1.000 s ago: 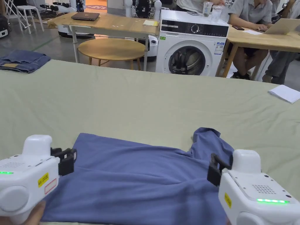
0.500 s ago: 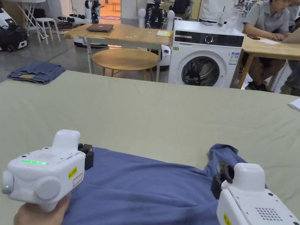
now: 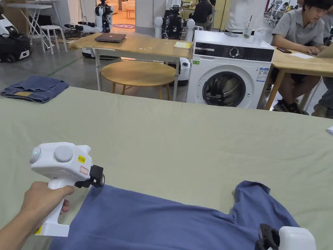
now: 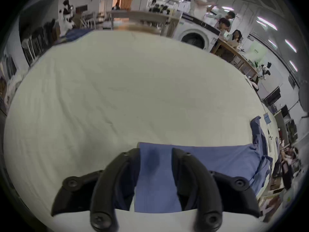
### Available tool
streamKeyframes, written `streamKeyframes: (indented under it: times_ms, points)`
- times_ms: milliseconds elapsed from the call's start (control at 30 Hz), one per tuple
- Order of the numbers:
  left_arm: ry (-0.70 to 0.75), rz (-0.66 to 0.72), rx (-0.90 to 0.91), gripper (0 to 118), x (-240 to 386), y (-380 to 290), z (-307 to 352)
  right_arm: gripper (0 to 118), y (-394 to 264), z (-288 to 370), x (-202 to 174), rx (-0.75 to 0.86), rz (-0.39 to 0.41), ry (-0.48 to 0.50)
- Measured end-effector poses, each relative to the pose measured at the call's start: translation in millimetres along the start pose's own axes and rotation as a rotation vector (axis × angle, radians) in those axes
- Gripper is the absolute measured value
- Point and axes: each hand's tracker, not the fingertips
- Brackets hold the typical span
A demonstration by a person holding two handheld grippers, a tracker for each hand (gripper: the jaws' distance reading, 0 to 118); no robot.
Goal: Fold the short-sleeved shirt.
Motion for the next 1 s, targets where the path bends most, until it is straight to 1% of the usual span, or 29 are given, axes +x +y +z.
streamKeyframes:
  times_ms: [67,133,167,200,267,300,333,367,400,500,567,600,633,667,700,767,933,967,1000]
  points:
    - [0.013,-0.007,-0.031,45,0,1,-17,0,-4,-4,6,-0.023,0.003,-0.016]
    - [0.074,-0.030,-0.124,45,3,-1,-34,0,-7,-5,11,-0.043,0.003,-0.028]
    - [0.082,-0.051,-0.131,45,5,-5,-39,0,-8,-6,13,-0.054,0.003,-0.035]
    - [0.095,-0.081,-0.081,45,10,-8,-34,0,-10,-8,16,-0.064,-0.001,-0.038]
    - [0.148,-0.081,-0.044,43,15,-11,-35,0,-13,-10,21,-0.080,-0.005,-0.044]
    - [0.162,-0.132,-0.038,38,18,-14,-36,0,-14,-12,23,-0.090,-0.004,-0.053]
    - [0.163,-0.189,-0.026,26,22,-17,-35,0,-15,-14,26,-0.103,-0.010,-0.056]
    - [0.165,-0.225,-0.025,3,25,-20,-34,0,-14,-16,30,-0.111,-0.017,-0.055]
    - [0.140,-0.233,-0.026,0,29,-20,-32,0,-13,-18,33,-0.120,-0.026,-0.058]
    - [0.133,-0.231,0.001,0,24,-26,-20,0,0,-24,50,-0.141,-0.054,-0.069]
    - [0.102,-0.172,0.044,0,16,-24,-7,0,14,-32,64,-0.159,-0.064,-0.089]
    - [0.102,-0.167,0.059,0,13,-26,0,3,23,-39,73,-0.178,-0.066,-0.096]
    - [0.100,-0.171,0.073,0,11,-29,8,10,32,-50,82,-0.222,-0.054,-0.091]
    - [0.099,-0.179,0.092,0,10,-26,12,25,40,-60,90,-0.255,-0.054,-0.077]
    - [0.099,-0.175,0.091,0,8,-28,17,36,47,-74,98,-0.305,-0.043,-0.063]
    - [0.086,-0.172,0.113,0,6,-33,26,56,58,-100,112,-0.377,-0.050,-0.024]
    - [0.088,-0.165,0.130,0,5,-35,30,57,64,-175,127,-0.555,0.000,-0.033]
    - [0.087,-0.160,0.126,0,5,-36,30,57,63,-186,126,-0.585,0.030,-0.048]
    - [0.085,-0.158,0.128,0,4,-38,32,57,59,-199,126,-0.608,0.056,-0.036]
